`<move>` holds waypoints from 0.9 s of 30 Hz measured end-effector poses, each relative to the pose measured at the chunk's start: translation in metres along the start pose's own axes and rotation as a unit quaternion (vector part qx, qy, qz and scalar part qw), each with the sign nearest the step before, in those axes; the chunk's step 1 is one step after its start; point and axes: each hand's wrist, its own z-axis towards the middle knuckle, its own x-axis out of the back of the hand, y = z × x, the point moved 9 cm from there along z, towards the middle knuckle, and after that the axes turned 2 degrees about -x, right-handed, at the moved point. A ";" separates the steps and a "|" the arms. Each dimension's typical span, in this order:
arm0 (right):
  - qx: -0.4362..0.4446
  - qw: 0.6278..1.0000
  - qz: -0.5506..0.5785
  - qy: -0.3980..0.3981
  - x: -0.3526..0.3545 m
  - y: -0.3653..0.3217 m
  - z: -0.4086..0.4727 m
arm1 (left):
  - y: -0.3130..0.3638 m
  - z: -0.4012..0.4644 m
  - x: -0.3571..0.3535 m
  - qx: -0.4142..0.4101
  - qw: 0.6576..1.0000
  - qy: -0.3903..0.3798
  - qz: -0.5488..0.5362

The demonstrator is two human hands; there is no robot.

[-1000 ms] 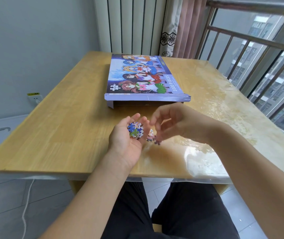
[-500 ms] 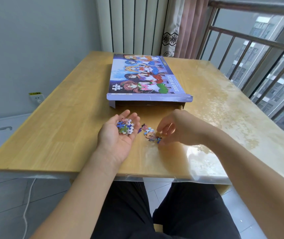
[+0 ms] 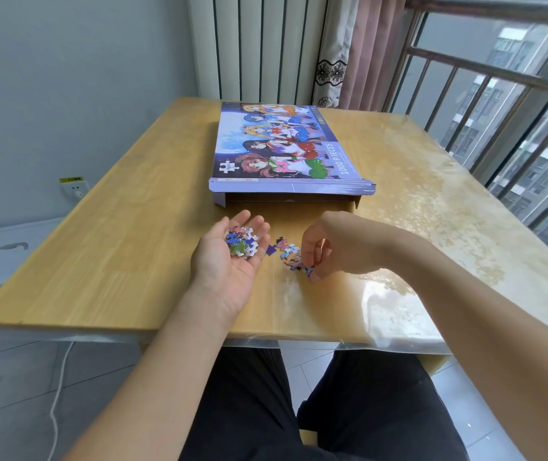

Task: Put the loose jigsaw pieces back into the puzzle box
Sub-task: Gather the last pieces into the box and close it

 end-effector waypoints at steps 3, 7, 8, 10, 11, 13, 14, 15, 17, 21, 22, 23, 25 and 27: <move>0.002 1.000 0.002 0.021 0.002 -0.001 0.000 | 0.000 -0.001 0.000 -0.001 1.000 0.000 -0.001; 0.003 1.000 -0.006 0.011 0.001 -0.003 0.001 | 0.001 -0.001 0.000 -0.004 1.000 0.005 -0.003; 0.004 1.000 -0.012 0.006 0.001 -0.005 0.001 | 0.001 -0.001 0.001 -0.004 1.000 0.005 -0.004; 0.009 1.000 -0.026 -0.008 0.000 -0.008 0.001 | 0.000 -0.001 0.000 -0.004 1.000 0.006 -0.005; 0.012 0.999 -0.032 -0.014 -0.001 -0.010 0.001 | 0.000 0.000 0.000 -0.003 1.000 0.006 -0.005; 0.014 0.999 -0.040 -0.023 -0.001 -0.011 0.000 | 0.000 0.000 0.000 -0.001 1.000 0.005 -0.007; 0.015 0.999 -0.043 -0.023 -0.001 -0.011 0.000 | 0.000 0.000 -0.001 0.000 1.000 0.005 -0.008; 0.017 0.999 -0.044 -0.020 0.000 -0.012 0.000 | 0.000 0.000 -0.001 0.001 1.000 0.004 -0.009; 0.025 0.999 -0.043 -0.010 0.000 -0.013 -0.001 | 0.000 0.000 -0.001 0.002 1.000 0.004 -0.010; 0.061 0.998 -0.015 -0.005 -0.002 -0.018 -0.005 | -0.001 0.001 -0.001 0.005 1.000 0.003 -0.014; 0.067 0.998 0.005 0.000 0.002 -0.018 -0.007 | -0.002 0.000 -0.001 0.006 1.000 0.001 -0.013; 0.075 0.996 0.054 0.006 0.008 -0.020 -0.007 | -0.002 0.000 -0.002 0.007 1.000 -0.001 -0.014; 0.097 0.966 0.241 0.001 0.020 -0.028 -0.008 | -0.004 0.000 -0.004 0.011 1.000 -0.005 -0.011; 0.106 0.909 0.404 -0.010 0.027 -0.042 -0.001 | -0.006 -0.001 -0.005 0.017 1.000 -0.006 -0.006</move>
